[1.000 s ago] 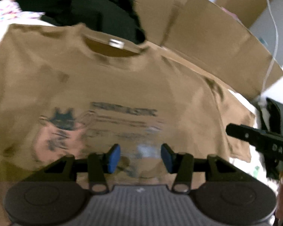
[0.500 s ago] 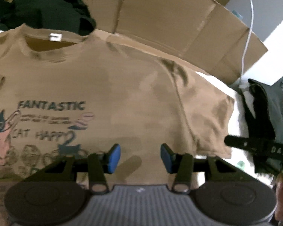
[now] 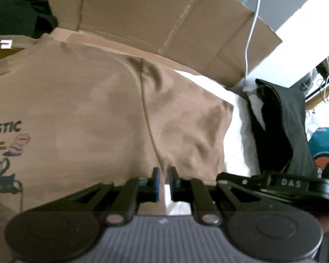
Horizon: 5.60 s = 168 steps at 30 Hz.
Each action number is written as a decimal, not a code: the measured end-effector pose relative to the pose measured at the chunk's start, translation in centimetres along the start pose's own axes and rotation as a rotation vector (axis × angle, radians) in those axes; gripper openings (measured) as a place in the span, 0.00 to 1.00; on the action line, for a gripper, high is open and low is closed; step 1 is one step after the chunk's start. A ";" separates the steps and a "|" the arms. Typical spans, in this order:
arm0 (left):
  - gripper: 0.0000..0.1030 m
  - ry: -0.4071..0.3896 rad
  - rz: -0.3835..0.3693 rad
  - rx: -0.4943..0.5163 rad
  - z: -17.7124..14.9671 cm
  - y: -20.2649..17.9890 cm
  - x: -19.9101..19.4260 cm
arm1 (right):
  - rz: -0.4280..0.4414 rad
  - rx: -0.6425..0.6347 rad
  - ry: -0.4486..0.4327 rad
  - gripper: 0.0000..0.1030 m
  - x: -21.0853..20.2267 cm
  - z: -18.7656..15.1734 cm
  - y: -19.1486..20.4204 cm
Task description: Fold clothes
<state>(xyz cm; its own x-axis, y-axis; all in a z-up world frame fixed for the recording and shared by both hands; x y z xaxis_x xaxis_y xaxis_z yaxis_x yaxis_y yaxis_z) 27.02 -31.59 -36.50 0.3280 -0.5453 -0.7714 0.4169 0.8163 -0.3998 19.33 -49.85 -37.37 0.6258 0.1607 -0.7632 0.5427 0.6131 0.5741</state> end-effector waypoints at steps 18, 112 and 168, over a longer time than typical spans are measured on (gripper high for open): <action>0.06 0.093 0.057 -0.018 -0.8 0.5 2.6 | -0.043 0.118 0.014 0.43 3.0 0.9 -1.4; 0.44 -0.118 0.101 -0.323 4.0 10.9 -6.2 | 0.198 -0.656 0.067 0.16 10.5 2.2 13.7; 0.35 -0.074 0.216 -0.153 8.8 17.4 -3.1 | 0.068 -0.428 0.145 0.51 16.6 12.2 17.2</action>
<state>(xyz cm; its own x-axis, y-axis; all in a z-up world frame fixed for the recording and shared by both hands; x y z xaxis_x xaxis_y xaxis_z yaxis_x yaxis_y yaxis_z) 40.72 -17.41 -36.71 0.4586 -0.3637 -0.8108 0.1998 0.9312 -0.3047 45.88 -46.10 -36.52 0.5509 0.2993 -0.7790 0.2035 0.8571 0.4732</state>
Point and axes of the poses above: each gripper's, at about its wrist camera, not at the fingertips, and x roughly the way its jaws point, y to its left, z to its top, the point moved 6 cm from there along x, roughly the way its jaws point, and after that the axes turned 5 degrees about -y, right-handed, at the moved point
